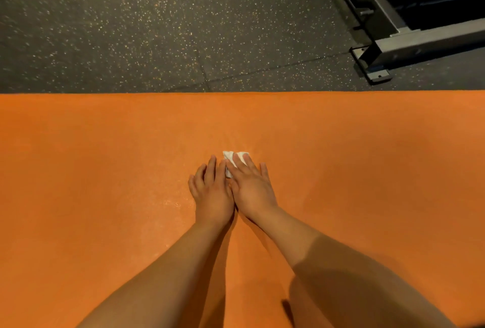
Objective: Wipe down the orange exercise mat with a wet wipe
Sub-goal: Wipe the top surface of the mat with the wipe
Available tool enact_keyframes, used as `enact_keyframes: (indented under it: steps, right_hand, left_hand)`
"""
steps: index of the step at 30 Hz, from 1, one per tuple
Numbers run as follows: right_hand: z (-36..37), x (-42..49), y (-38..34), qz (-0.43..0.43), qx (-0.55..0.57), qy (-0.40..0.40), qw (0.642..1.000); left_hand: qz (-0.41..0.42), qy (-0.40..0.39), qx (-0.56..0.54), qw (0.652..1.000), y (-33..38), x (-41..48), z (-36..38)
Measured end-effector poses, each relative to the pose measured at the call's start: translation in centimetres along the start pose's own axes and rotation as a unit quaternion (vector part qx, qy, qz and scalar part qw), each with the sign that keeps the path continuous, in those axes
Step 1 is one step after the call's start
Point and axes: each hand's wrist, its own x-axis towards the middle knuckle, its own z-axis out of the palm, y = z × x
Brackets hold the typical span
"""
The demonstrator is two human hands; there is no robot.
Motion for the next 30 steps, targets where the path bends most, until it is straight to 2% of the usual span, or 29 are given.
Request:
enact_keyframes:
  steps: [7,13,19,24,30]
  right_hand:
    - [1.8,-8.8,0.5,0.02,-0.012,-0.038,0.999]
    - [3.0,-16.5,0.1,0.038,-0.015,-0.08,0.996]
    - [3.2,-21.1,1.0,0.024,-0.018,-0.084,0.996]
    - [3.3,-23.0,0.7,0.104,-0.006,-0.066,0.992]
    - [2.5,-25.3,1.5,0.04,-0.028,-0.096,0.994]
  left_hand:
    - [-0.023,-0.033,-0.001,0.999,0.8,-8.8,0.1]
    - [-0.043,-0.109,0.03,0.993,1.5,-16.2,-1.0]
    - [-0.03,-0.114,0.026,0.993,2.0,-20.7,-1.4]
    - [-0.035,-0.123,0.047,0.991,2.5,-22.5,-1.4]
    - [-0.039,-0.11,0.058,0.991,3.7,-25.3,-2.1]
